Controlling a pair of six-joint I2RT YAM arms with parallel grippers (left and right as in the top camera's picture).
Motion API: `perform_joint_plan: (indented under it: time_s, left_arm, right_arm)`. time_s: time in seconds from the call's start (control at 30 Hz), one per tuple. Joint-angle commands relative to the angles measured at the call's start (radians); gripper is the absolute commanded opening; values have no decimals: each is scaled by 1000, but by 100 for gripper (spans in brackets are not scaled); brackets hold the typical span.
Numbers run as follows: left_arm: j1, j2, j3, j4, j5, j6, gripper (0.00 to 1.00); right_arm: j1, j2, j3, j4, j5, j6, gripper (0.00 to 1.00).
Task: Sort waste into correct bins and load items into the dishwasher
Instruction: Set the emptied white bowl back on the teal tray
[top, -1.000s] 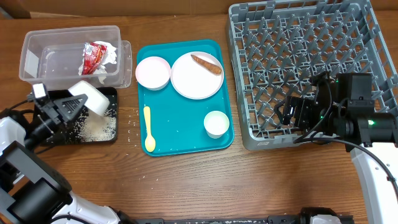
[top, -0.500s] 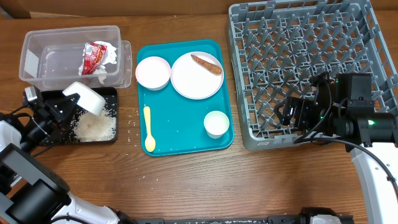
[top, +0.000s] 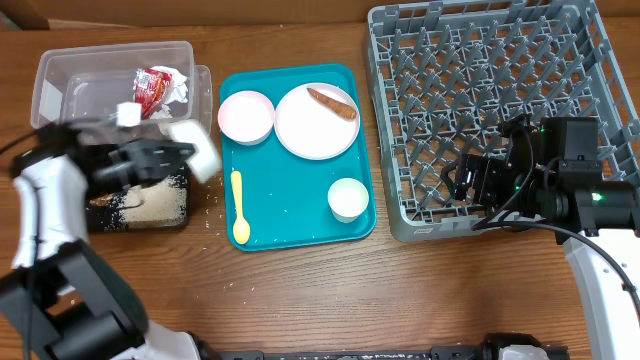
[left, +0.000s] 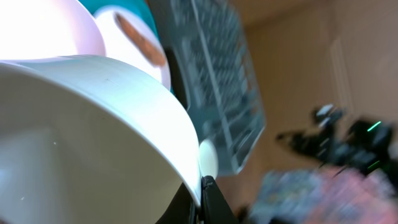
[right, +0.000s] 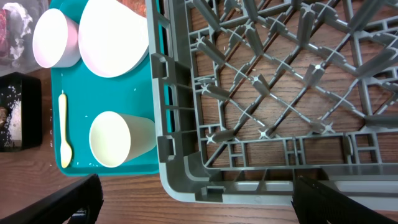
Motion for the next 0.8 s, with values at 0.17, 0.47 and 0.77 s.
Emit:
perform_joint_plan:
  time_s: [0.17, 0.47, 0.77]
  left_arm:
    - [-362, -31, 13, 98, -566, -85, 4]
    - [-695, -6, 11, 162, -1032, -192, 4]
    - [-829, 89, 11, 180, -1182, -191, 4]
  right_arm:
    - [-2, 1, 24, 6, 8, -4, 100]
    - [-2, 1, 24, 13, 8, -4, 100]
    - [-2, 1, 24, 16, 8, -4, 100]
